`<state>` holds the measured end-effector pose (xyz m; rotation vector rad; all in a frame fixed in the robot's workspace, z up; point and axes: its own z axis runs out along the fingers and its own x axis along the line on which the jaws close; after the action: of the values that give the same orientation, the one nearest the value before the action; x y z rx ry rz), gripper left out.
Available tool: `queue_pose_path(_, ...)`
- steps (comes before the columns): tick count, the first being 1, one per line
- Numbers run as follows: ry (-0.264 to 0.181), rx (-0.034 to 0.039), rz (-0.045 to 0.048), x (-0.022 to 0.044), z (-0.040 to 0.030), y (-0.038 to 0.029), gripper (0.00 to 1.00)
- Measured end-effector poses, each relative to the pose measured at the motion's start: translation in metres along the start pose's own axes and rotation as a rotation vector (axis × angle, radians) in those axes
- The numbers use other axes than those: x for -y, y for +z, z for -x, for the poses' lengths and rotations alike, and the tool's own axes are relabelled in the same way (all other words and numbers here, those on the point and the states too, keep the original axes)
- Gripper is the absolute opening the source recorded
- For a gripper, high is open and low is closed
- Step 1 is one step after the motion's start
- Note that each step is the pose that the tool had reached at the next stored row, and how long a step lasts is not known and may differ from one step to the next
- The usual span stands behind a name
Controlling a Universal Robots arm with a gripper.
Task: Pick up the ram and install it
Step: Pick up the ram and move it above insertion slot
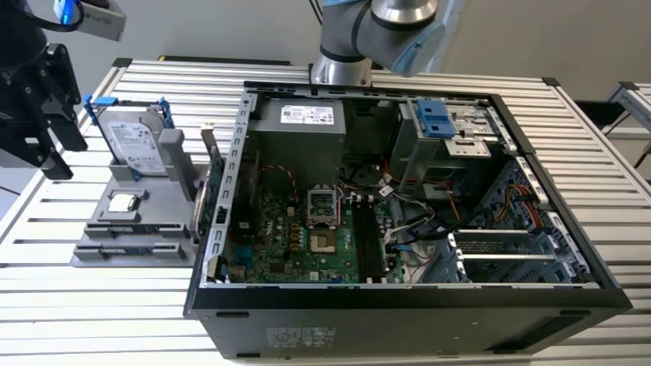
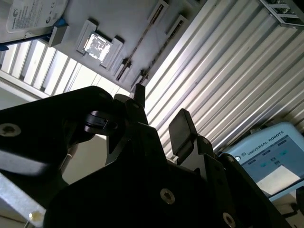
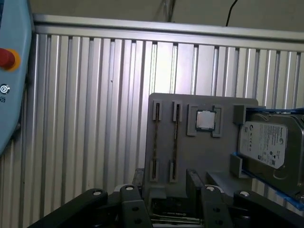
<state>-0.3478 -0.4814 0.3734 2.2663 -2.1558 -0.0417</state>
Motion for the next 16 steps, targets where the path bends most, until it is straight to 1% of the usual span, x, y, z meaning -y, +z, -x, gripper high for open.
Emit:
queue_pose_path(5, 0.000, 0.0000, 0.0001, 0.0002, 0.0000, 0.0010, 1.00)
queue_pose_path(16, 0.000, 0.0000, 0.0000, 0.0010, 0.0001, 0.0061, 1.00)
